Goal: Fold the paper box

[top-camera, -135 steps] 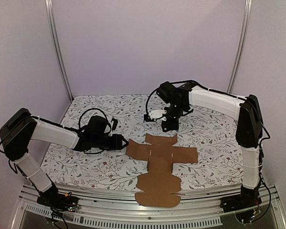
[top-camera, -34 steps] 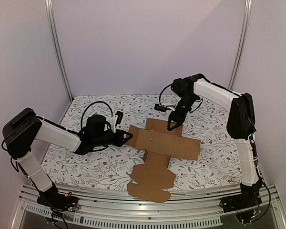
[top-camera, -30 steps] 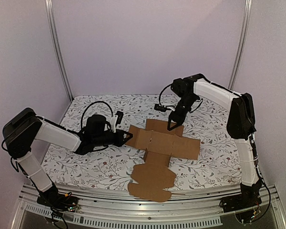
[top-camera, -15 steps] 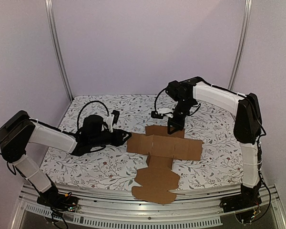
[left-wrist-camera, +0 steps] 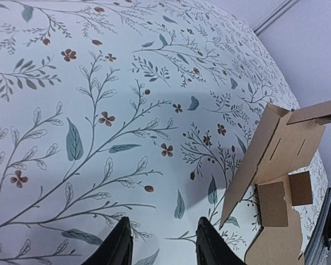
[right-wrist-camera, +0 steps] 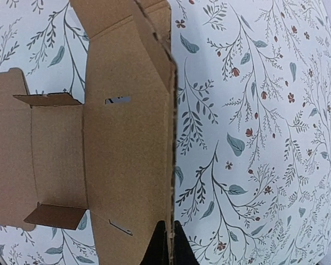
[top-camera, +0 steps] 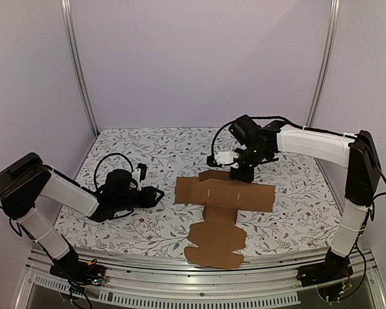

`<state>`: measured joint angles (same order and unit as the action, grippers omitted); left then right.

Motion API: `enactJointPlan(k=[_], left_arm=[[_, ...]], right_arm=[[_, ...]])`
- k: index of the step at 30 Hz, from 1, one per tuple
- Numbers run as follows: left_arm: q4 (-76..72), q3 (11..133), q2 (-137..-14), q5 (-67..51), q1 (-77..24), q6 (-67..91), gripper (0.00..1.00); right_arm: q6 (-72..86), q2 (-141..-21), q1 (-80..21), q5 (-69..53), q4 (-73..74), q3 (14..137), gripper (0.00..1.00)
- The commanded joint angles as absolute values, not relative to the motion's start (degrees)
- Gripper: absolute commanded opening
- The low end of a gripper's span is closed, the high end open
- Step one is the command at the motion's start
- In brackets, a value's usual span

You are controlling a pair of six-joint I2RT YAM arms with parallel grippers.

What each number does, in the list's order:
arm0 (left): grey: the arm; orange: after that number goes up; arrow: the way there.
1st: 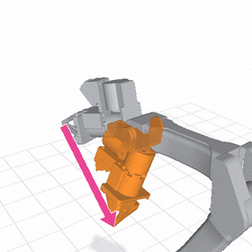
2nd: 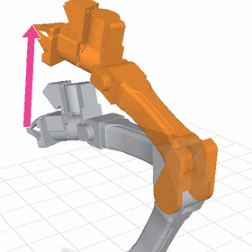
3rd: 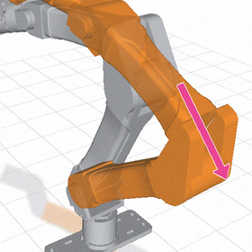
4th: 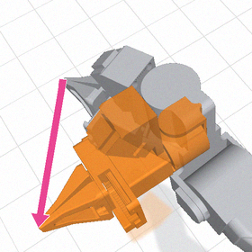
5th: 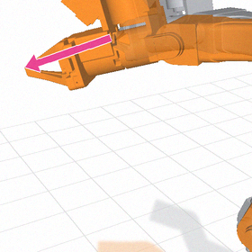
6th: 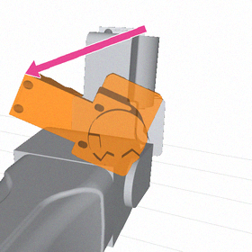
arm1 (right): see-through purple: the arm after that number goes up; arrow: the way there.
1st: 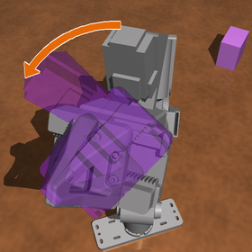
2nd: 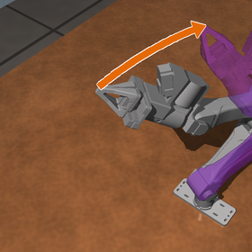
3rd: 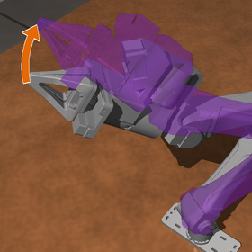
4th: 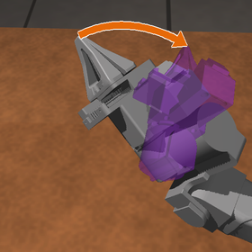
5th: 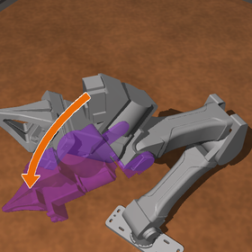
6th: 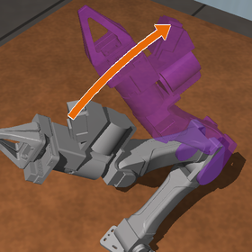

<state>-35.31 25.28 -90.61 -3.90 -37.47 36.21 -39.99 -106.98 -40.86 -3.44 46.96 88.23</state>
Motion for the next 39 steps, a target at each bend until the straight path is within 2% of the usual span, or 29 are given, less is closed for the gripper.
enactJointPlan(k=[1,10,19,39], left_arm=[[-41.18,26.73,-95.82,-5.50,-35.98,36.78,0.39],[-48.37,33.19,-106.10,-10.27,-33.85,36.58,0.38],[-58.74,37.67,-112.46,-22.30,-33.13,34.63,0.39],[-60.44,42.30,-117.28,-28.39,-36.26,32.83,0.43]], right_arm=[[-46.25,-102.42,-44.98,4.40,35.28,82.88,0.00],[-58.52,-105.38,-45.76,11.42,27.29,83.36,0.00],[-60.13,-108.01,-46.03,14.43,18.77,82.06,0.00],[-67.49,-106.70,-49.19,25.92,-7.90,64.60,0.00]])
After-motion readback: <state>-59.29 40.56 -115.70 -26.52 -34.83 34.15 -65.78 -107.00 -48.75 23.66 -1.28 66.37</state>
